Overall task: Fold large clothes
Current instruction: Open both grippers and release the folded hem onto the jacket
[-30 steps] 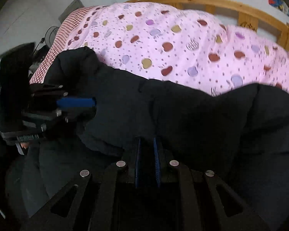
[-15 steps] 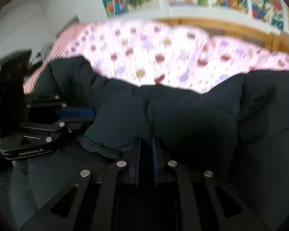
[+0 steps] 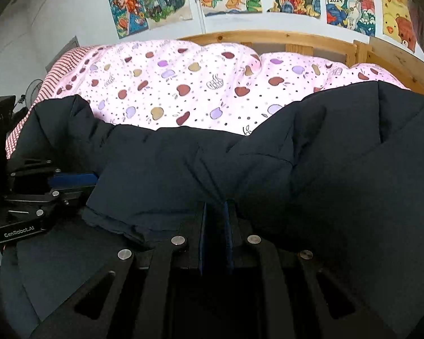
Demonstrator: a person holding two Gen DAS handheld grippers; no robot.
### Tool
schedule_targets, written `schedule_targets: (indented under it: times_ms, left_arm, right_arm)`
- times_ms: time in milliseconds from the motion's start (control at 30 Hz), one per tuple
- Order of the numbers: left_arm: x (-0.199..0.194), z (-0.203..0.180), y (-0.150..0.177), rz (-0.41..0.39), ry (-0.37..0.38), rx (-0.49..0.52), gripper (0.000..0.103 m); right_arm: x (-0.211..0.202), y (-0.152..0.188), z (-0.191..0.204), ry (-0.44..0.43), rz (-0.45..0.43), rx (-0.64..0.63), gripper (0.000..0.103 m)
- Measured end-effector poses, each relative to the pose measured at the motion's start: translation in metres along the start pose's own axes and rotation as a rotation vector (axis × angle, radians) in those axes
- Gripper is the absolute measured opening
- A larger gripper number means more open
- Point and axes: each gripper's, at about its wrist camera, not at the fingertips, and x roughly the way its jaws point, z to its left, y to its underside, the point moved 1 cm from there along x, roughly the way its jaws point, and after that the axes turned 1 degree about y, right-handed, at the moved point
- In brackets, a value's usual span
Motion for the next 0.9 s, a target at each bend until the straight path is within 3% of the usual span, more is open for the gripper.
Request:
schedule_targets:
  times_ms: [100,167,233,300,400,500,567,800,900]
  left_arm:
    - [-0.01,0.001,0.003,-0.033,0.027,-0.029,0.015]
    - [-0.014,0.003,0.003,-0.048,0.056,-0.078,0.018]
    - [-0.023,0.011,0.005,-0.063,0.095,-0.151,0.027]
    - [-0.033,0.012,0.008,-0.083,0.112,-0.209,0.043]
    - [-0.047,0.004,0.01,-0.108,0.058,-0.223,0.061]
    - [-0.065,-0.004,0.017,-0.126,-0.001,-0.235,0.073]
    - [-0.079,-0.006,0.021,-0.134,-0.015,-0.279,0.078]
    - [-0.134,-0.012,0.044,-0.178,-0.066,-0.384,0.099]
    - [-0.151,-0.019,0.049,-0.179,-0.098,-0.384,0.101]
  right_arm:
    - [-0.02,0.006,-0.004,-0.031,-0.06,0.021,0.013]
    - [-0.029,0.006,-0.004,-0.035,-0.083,0.028,0.022]
    - [-0.04,0.009,-0.003,-0.039,-0.105,0.028,0.051]
    - [-0.057,0.011,-0.003,-0.006,-0.144,0.037,0.061]
    - [-0.073,0.013,-0.005,-0.007,-0.142,0.076,0.061]
    - [-0.087,0.018,-0.005,0.03,-0.134,0.073,0.061]
    - [-0.098,0.021,-0.005,0.041,-0.137,0.078,0.061]
    - [-0.149,0.026,0.002,0.055,-0.183,0.077,0.079]
    - [-0.171,0.026,0.007,0.058,-0.203,0.063,0.083]
